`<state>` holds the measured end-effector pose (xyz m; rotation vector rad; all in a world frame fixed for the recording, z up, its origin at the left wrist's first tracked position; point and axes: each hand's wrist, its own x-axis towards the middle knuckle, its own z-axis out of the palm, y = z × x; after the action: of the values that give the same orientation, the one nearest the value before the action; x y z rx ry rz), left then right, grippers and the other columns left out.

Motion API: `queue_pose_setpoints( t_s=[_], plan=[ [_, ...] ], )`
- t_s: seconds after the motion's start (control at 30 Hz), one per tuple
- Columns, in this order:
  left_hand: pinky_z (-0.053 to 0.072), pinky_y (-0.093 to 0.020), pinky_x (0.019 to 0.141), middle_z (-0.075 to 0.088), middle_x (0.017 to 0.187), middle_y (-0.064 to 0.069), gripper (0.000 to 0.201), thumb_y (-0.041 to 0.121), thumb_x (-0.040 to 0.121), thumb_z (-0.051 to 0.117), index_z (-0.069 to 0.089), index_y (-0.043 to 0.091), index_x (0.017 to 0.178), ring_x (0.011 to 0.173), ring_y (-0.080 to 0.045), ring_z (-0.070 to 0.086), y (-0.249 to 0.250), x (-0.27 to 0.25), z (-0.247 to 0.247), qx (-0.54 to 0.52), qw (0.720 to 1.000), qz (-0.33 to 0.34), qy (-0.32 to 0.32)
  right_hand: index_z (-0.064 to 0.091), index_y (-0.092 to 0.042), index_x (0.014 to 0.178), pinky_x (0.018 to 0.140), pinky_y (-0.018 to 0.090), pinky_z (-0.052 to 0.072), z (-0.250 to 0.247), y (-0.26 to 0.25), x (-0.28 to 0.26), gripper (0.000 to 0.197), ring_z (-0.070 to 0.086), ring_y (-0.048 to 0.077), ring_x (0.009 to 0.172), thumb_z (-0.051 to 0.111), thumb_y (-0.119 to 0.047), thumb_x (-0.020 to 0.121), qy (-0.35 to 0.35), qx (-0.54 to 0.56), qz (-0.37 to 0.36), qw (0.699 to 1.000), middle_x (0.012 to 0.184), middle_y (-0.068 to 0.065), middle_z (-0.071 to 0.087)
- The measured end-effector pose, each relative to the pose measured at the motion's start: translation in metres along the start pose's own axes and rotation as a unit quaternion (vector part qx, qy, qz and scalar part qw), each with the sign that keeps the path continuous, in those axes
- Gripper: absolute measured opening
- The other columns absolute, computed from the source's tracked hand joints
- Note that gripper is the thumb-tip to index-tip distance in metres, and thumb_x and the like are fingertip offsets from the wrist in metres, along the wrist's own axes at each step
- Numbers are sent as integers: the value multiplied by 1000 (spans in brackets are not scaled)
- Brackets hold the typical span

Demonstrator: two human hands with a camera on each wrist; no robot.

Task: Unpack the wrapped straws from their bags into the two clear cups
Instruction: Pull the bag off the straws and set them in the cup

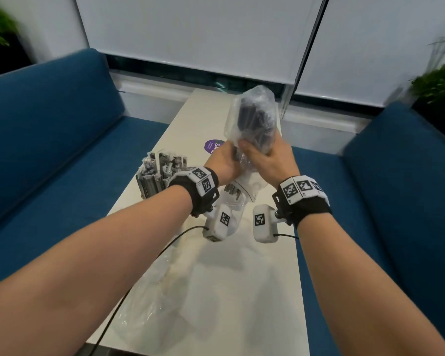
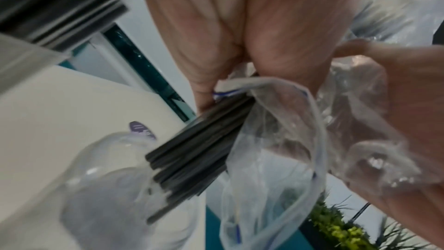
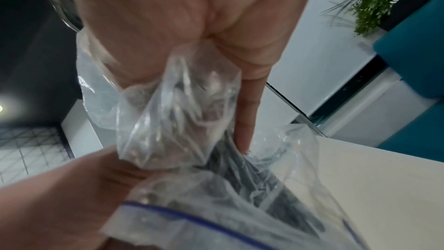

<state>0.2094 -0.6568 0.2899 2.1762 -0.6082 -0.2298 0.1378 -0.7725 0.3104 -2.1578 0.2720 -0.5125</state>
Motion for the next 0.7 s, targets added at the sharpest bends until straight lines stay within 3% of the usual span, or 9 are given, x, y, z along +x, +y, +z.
queue_pose_setpoints(
  t_s=[0.2,0.33,0.4,0.47,0.57,0.63,0.7],
  plan=[
    [46,-31,81,61,113,-11,48,19,92,71,51,5,133,102,-27,61,-18,-11,9,18,998,-26,-58,58,-27,138,90,35,58,17,28,0,52,71,19,105,73,-45,92,-48,18,62,997,121,-2,73],
    [45,-42,106,51,138,-15,72,28,82,77,44,17,144,127,-34,51,-25,-21,9,20,1000,-14,1,66,-26,132,92,34,55,12,31,-2,44,68,18,102,71,-47,93,-3,22,82,996,110,-8,71],
    [48,-38,100,56,138,-10,66,22,82,75,49,17,142,123,-30,57,-30,-26,9,-7,1000,-17,8,66,-27,131,97,37,54,11,31,-6,44,68,19,105,71,-48,93,0,18,89,996,109,-8,70],
    [52,-35,94,62,133,-7,58,16,81,74,54,15,135,117,-28,63,-34,-31,9,-27,999,-36,-7,64,-29,132,97,38,54,12,30,-12,45,68,22,109,71,-50,93,-47,-10,88,995,110,-8,70],
    [54,-37,92,60,131,-7,67,16,79,74,48,11,140,118,-28,62,-37,-37,7,-31,997,-58,-30,48,-27,145,96,33,47,8,23,-21,71,65,20,114,77,-53,87,-117,-31,86,989,122,-5,65],
    [49,-33,91,55,131,-6,81,18,81,78,36,12,150,118,-26,57,-35,-40,5,-45,997,-52,-18,38,-22,150,92,32,46,2,17,-22,82,61,18,107,80,-51,86,-59,-21,86,994,123,-5,59],
    [48,-37,99,52,141,-9,91,23,82,81,29,16,156,126,-28,55,-31,-42,4,-55,997,-44,-11,44,-21,141,87,32,46,0,13,-22,60,64,22,104,72,-45,94,5,-36,87,996,120,-1,64]
  ],
)
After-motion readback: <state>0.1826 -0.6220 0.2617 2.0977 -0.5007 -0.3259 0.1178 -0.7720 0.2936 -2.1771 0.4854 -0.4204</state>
